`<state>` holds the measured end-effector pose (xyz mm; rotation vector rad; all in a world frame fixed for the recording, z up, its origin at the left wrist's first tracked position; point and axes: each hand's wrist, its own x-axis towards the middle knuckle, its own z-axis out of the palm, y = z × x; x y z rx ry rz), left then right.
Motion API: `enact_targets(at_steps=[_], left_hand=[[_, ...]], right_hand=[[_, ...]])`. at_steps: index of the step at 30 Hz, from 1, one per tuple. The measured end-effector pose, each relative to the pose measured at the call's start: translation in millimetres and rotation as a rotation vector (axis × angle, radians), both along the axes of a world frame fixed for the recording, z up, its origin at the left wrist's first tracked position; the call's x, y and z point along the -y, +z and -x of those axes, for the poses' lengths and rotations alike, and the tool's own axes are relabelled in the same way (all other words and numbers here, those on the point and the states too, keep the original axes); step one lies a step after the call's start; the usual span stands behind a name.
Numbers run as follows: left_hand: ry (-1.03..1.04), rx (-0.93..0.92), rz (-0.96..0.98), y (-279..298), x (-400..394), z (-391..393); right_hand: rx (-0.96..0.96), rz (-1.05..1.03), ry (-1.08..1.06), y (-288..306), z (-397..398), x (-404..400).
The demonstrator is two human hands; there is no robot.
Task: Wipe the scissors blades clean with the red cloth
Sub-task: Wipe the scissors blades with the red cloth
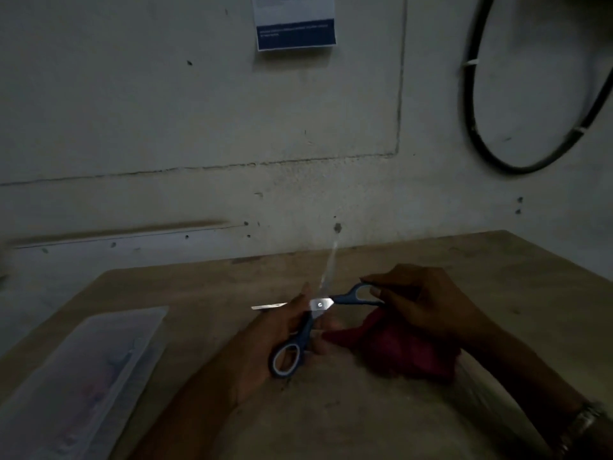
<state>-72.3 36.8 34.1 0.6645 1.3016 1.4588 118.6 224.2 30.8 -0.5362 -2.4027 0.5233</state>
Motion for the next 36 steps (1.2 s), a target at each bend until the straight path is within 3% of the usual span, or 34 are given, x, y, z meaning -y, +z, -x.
enact_targets(at_steps=[2,6,8,10,12,17,20,24,29,33,36], left_hand=[[0.058,-0.039,-0.006,-8.9,-6.0,-3.4],[0.202,-0.001,-0.021,-20.5,-11.9,3.6],[0.238,0.002,-0.024,-20.3,-12.7,3.4],[0.243,0.001,-0.029,-21.0,-11.4,0.5],[0.247,0.009,-0.066,-25.6,-12.8,-1.4],[0.183,0.121,-0.15,-32.9,-14.4,-4.3],[0.235,0.117,-0.162,-30.8,-14.6,-2.2],[0.322,0.127,-0.147,-27.5,-16.8,-4.6],[0.369,0.136,-0.209,-22.1,-15.2,4.0],[0.378,0.089,-0.2,-23.6,-15.1,0.0],[0.345,0.061,-0.16,-30.4,-17.6,-4.0]], right_hand=[[-0.1,0.048,-0.003,-2.4,5.1,4.6],[-0.52,0.408,-0.218,2.8,10.0,8.8],[-0.66,0.589,-0.19,8.5,9.4,18.1],[-0.683,0.679,-0.077,11.8,14.8,35.2],[-0.594,0.615,0.032,8.0,24.6,55.5],[-0.122,-0.091,0.189,-27.0,49.7,86.9],[-0.003,-0.351,0.04,-27.7,54.7,72.0],[-0.029,-0.332,-0.045,-24.7,49.8,56.6],[-0.276,-0.112,-0.261,-17.8,37.2,40.4],[-0.312,-0.008,-0.098,-14.1,38.3,62.9],[-0.205,-0.182,0.025,-21.0,46.3,76.8]])
